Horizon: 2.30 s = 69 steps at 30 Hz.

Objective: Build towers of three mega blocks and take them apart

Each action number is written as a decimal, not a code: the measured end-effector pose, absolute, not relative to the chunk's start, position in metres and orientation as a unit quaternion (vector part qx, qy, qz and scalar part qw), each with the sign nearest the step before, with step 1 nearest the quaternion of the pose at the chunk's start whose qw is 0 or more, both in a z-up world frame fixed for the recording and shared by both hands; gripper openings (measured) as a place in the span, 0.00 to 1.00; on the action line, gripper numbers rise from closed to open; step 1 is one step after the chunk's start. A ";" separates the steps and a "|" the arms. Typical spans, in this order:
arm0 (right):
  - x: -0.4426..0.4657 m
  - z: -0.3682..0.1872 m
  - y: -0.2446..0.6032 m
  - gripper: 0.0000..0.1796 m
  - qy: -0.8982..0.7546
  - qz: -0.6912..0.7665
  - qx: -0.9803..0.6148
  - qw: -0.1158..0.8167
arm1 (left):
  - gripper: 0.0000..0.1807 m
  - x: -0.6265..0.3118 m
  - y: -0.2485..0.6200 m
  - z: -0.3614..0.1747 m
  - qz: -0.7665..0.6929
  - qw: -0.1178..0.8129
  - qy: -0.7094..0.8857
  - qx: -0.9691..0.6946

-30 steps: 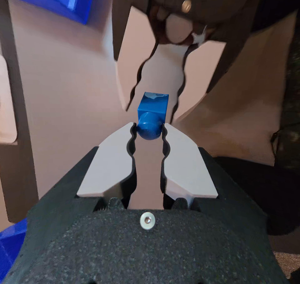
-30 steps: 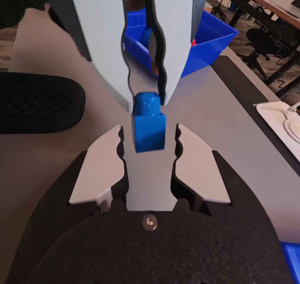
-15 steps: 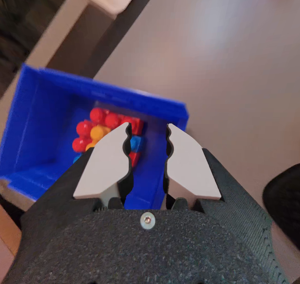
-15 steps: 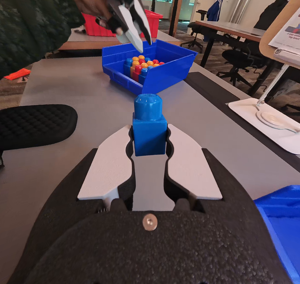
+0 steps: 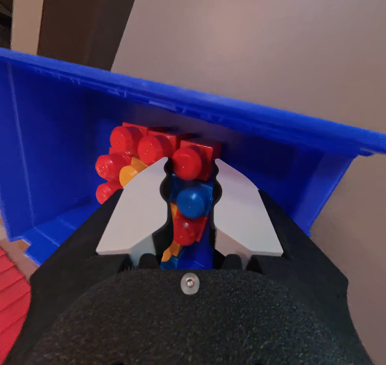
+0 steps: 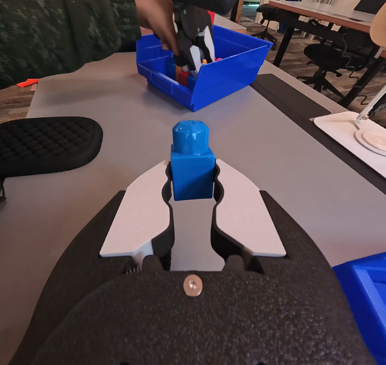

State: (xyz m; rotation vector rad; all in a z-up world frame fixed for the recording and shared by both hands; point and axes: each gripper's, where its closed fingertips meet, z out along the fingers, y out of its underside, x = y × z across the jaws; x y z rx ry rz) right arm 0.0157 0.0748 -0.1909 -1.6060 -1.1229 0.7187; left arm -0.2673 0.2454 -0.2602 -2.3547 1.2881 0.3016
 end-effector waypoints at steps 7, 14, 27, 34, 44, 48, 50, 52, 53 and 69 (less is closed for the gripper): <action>0.020 -0.194 0.077 0.21 -0.461 0.297 -0.669 0.502 | 0.19 -0.254 0.241 -0.209 0.137 0.291 0.463 -0.826; 0.016 -0.207 0.079 0.21 -0.474 0.273 -0.686 0.480 | 0.19 -0.145 0.149 -0.113 -0.120 0.417 0.521 -0.735; -0.011 -0.214 0.050 0.20 -0.498 0.328 -0.667 0.447 | 0.19 -0.019 0.056 -0.158 -0.312 0.389 0.613 -0.613; -0.012 -0.216 0.043 0.20 -0.496 0.352 -0.673 0.421 | 0.18 -0.013 0.047 -0.158 -0.325 0.404 0.619 -0.589; -0.021 -0.200 0.031 0.20 -0.480 0.398 -0.647 0.440 | 0.19 -0.012 0.035 -0.141 -0.387 0.421 0.604 -0.555; -0.026 -0.196 0.022 0.20 -0.492 0.410 -0.627 0.443 | 0.18 -0.011 0.024 -0.137 -0.393 0.423 0.622 -0.529; -0.029 -0.196 0.016 0.20 -0.504 0.416 -0.617 0.439 | 0.18 -0.009 0.016 -0.136 -0.401 0.418 0.632 -0.515; -0.032 -0.197 0.009 0.20 -0.518 0.417 -0.607 0.434 | 0.18 -0.007 0.008 -0.136 -0.408 0.411 0.642 -0.502; -0.034 -0.197 0.007 0.20 -0.523 0.418 -0.603 0.434 | 0.18 -0.007 0.006 -0.136 -0.413 0.410 0.644 -0.497; -0.024 -0.200 0.029 0.20 -0.519 0.324 -0.634 0.473 | 0.20 0.005 0.022 -0.161 -0.375 0.437 0.628 -0.523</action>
